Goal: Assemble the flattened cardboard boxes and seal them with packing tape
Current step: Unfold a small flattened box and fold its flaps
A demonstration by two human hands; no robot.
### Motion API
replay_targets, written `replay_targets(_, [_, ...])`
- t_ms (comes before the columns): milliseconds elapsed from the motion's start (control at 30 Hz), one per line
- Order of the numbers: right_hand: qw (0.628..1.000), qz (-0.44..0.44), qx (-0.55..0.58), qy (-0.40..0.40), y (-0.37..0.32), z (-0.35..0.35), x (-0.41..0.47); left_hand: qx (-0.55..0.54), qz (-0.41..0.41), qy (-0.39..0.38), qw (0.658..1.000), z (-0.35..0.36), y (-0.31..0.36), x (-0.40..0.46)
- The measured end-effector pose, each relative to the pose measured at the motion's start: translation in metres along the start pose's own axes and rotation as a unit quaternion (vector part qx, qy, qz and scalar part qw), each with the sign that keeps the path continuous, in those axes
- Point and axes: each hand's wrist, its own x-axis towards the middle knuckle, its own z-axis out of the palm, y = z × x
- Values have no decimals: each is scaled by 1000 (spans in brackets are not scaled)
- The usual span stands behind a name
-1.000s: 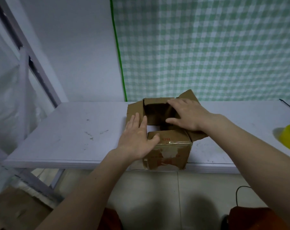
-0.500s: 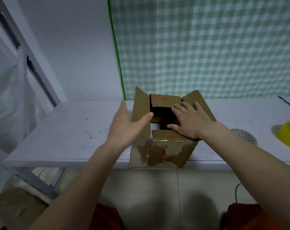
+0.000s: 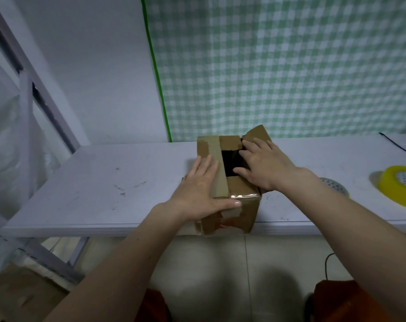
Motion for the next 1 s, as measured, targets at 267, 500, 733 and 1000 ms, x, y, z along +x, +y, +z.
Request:
replay_targets(267, [797, 170, 490, 310, 29, -13, -32, -16, -2, 5, 1000, 3, -5, -3])
replay_targets(500, [779, 111, 609, 97, -4, 22, -33, -32, -8, 20, 999, 5, -3, 0])
replay_targets(733, [836, 61, 545, 14, -21, 38, -30, -65, -46, -4, 997, 9, -3, 0])
replay_targets(1000, [835, 77, 542, 54, -14, 40, -23, 30, -93, -4, 995, 3, 36, -13])
